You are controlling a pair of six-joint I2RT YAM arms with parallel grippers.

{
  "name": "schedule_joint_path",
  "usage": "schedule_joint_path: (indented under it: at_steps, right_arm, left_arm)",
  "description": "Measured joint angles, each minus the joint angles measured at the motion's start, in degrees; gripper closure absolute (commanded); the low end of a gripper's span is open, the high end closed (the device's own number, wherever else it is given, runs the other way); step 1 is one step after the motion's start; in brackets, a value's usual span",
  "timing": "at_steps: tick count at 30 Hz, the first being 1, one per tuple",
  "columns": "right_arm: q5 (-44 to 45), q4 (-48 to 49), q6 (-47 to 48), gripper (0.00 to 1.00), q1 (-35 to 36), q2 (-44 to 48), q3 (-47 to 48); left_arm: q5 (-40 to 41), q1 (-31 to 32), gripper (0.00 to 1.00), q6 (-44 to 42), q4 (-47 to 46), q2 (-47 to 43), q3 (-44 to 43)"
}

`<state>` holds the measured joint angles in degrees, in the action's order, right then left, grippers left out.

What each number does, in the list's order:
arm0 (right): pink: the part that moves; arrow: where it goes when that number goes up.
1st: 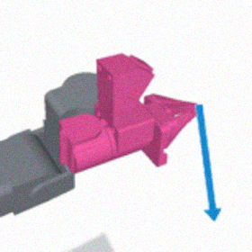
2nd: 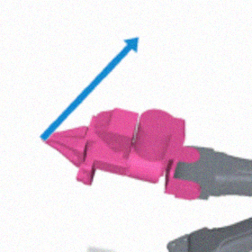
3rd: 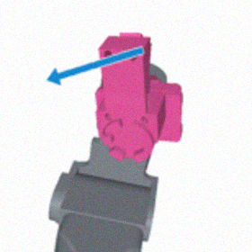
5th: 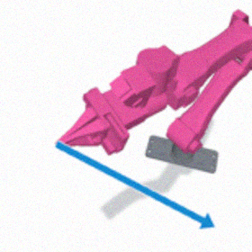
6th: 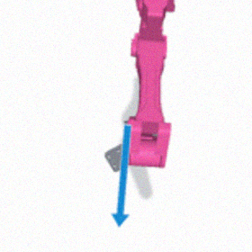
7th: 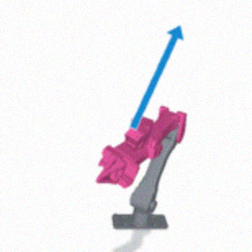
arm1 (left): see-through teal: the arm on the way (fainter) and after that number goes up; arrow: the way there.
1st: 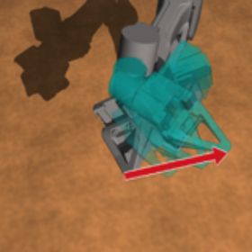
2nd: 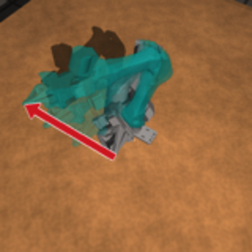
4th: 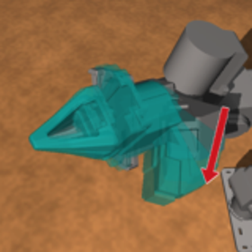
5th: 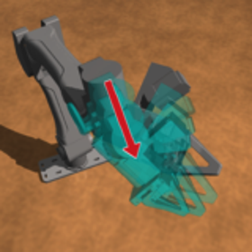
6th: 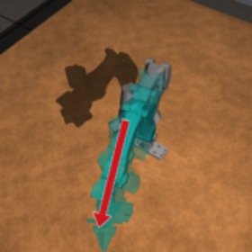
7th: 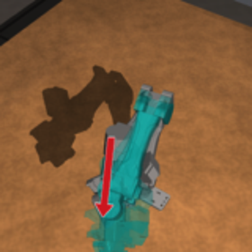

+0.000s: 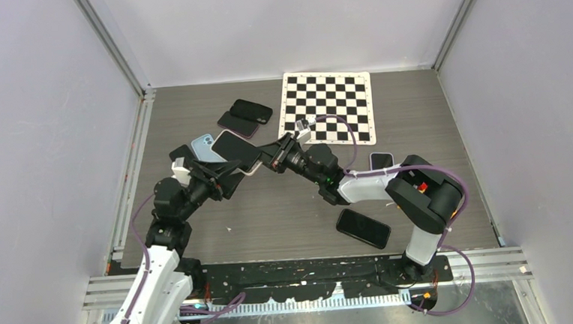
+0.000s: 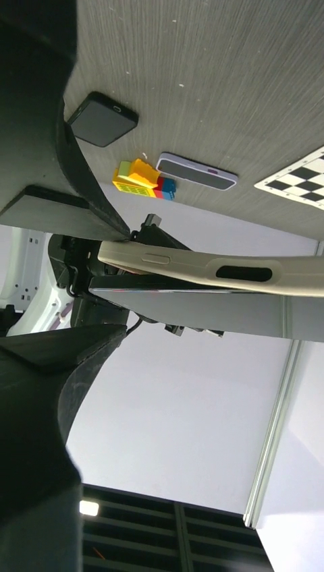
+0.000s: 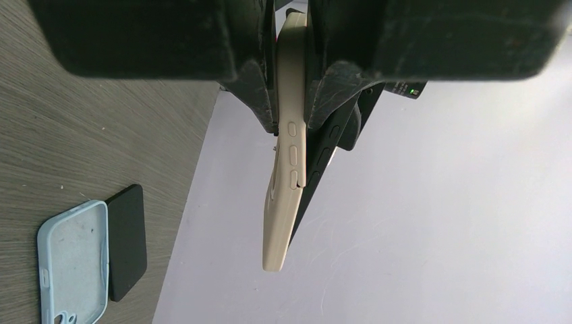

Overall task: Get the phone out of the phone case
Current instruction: Remove the phone case from the phone.

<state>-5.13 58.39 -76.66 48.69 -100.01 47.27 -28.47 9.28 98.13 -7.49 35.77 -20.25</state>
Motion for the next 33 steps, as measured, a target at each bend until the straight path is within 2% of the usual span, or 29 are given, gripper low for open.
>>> schedule_joint_path:
  at_steps: [2, 12, 14, 17, 20, 23, 26, 33]
  right_arm:
    - [0.0, 0.2, 0.0, 0.99, 0.0, 0.0, 0.2]
    - [-0.1, 0.9, -0.1, 0.99, -0.1, 0.0, 0.5]
    - [-0.2, 1.1, -0.1, 0.99, -0.1, 0.0, 0.7]
    - [-0.4, 1.1, 0.0, 0.99, -0.4, 0.0, 0.8]
    - [-0.6, 0.9, 0.0, 0.99, -0.8, -0.3, 0.8]
    - [-0.7, 0.5, 0.0, 0.99, -1.2, -0.6, 0.8]
    - [-0.8, 0.3, 0.0, 0.99, -1.3, -0.7, 0.8]
    - [-1.2, 0.3, -0.1, 0.99, -1.6, -1.4, 0.8]
  left_arm:
    - [-0.2, 0.0, 0.57, 0.7, -0.3, 0.0, 0.0]
    - [-0.6, 0.0, 0.59, 1.0, -0.4, -0.5, 0.0]
    - [-0.6, 0.0, 0.53, 0.9, -0.2, -0.8, 0.0]
    - [-1.0, 0.0, 0.39, 0.7, 0.6, -1.6, -0.3]
    - [-1.7, 0.0, 0.35, 0.4, 1.7, -2.3, -0.9]
    - [-2.1, 0.0, 0.36, 0.4, 2.0, -2.8, -1.3]
    - [-2.3, 0.0, 0.44, 0.4, 2.1, -2.9, -1.3]
    - [-2.7, 0.0, 0.52, 0.5, 1.8, -2.1, -1.4]
